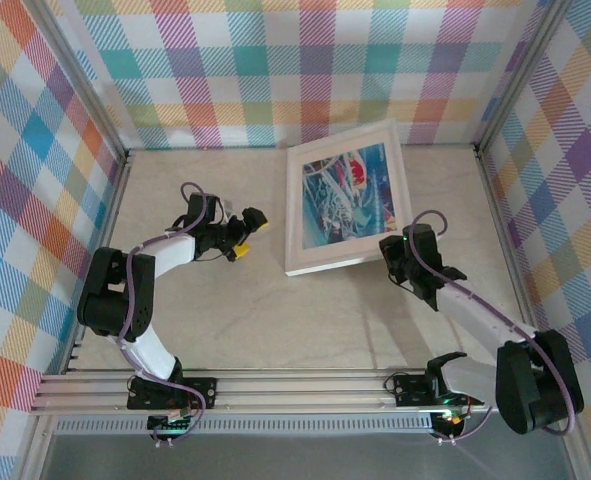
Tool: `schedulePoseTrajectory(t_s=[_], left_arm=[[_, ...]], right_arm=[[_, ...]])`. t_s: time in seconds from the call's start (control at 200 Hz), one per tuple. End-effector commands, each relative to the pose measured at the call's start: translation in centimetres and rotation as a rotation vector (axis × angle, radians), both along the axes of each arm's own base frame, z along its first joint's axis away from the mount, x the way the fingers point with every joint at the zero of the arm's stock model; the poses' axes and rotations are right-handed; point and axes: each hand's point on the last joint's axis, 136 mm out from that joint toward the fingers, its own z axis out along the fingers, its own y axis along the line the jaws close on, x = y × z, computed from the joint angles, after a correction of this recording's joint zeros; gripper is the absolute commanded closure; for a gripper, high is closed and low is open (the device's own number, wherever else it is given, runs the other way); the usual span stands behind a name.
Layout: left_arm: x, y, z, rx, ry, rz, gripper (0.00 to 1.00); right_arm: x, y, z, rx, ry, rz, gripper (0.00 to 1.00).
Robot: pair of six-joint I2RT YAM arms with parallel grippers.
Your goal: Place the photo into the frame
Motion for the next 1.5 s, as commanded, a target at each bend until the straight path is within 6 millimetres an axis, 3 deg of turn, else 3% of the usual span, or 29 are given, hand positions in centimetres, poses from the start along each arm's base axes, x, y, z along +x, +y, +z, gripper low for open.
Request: schedulePoseTrajectory(t_s=[0.0,0.19,0.495,0.785,0.875,1.03,1.2,1.325,1.495], left_arm=[[-0.5,-0.2,0.5,0.052,-0.024,-0.033,0.00],[-0.7,0.0,-0.3,0.090,-0.012,-0.039,0.00],[-0.9,0.4,-0.9,0.144,-0.003,-0.042,0.00],[-1.3,4.5,2.1,0.332,-0.115,0.095,0.00],[-1.5,5.2,2.9,0.371,-0.136,0.106,0.00],[-1.7,5.2,3.2,0.376,-0.143,0.098,0.00],[-1.8,5.2,3.0,0.362,-0.139,0.107,0.00],[-1.6,5.1,2.8,0.363,-0.135,0.107,0.00],[-1.1,4.7,2.8,0.351,-0.133,0.092,0.00]], right_arm=[[-5.0,-0.4,-6.5,-0.199,0.260,0.133,1.00],[-5.5,0.4,-8.0,-0.179,0.312,0.066,1.00],[-5.9,0.2,-9.2,-0.190,0.368,0.025,0.89],[-6.2,0.0,-10.0,-0.191,0.406,0.001,0.82],[-6.4,0.2,-10.2,-0.176,0.429,-0.005,0.67],[-6.9,0.3,-10.2,-0.165,0.452,-0.028,0.49],[-7.3,-0.1,-8.7,-0.193,0.432,-0.017,0.33],[-6.9,-1.9,-5.9,-0.379,0.383,0.073,0.25],[-4.5,-3.7,-2.4,-0.566,0.294,0.217,0.20]])
